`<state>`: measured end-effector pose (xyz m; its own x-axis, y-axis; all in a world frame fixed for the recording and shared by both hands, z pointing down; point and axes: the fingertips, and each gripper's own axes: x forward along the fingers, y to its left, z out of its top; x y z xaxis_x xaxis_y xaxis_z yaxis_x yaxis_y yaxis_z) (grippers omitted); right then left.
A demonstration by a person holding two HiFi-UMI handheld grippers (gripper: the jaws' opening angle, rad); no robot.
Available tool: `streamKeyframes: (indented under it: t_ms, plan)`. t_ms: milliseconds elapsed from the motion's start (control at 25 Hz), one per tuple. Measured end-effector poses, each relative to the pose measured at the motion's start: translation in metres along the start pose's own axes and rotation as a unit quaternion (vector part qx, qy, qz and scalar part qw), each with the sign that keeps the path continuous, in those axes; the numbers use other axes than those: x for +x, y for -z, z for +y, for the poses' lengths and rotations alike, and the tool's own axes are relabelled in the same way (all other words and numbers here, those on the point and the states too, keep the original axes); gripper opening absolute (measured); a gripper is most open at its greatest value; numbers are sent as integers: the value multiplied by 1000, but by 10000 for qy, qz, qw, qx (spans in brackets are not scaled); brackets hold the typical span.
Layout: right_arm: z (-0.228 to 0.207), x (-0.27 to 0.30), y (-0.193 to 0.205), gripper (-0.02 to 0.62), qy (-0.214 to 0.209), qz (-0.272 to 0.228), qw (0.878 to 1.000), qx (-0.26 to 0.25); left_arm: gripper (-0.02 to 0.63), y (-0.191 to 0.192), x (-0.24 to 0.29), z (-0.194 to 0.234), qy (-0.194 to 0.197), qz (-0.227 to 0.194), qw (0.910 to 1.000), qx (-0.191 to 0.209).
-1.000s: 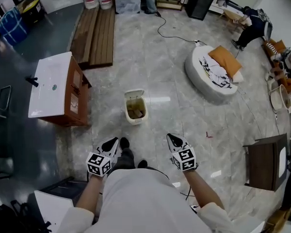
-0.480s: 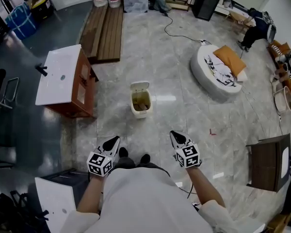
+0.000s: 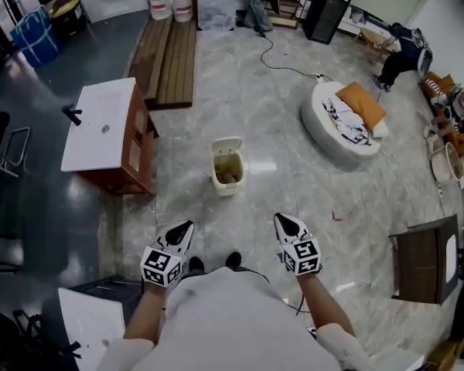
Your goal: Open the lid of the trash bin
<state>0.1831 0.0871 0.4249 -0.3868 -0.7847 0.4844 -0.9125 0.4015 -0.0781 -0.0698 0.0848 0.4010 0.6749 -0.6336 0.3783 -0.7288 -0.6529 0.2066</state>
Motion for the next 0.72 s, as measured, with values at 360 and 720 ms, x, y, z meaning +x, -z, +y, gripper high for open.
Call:
streamKeyframes:
  t_ms: [360,720]
  plan:
    - [17,10,-27,29,80,-273,9996,-13,23,-12,-11,19,53,-162,9998,80]
    - [22,11,-36,29,73,-353,9993,-99,23,-15,-14,27,3,-230,9997,87]
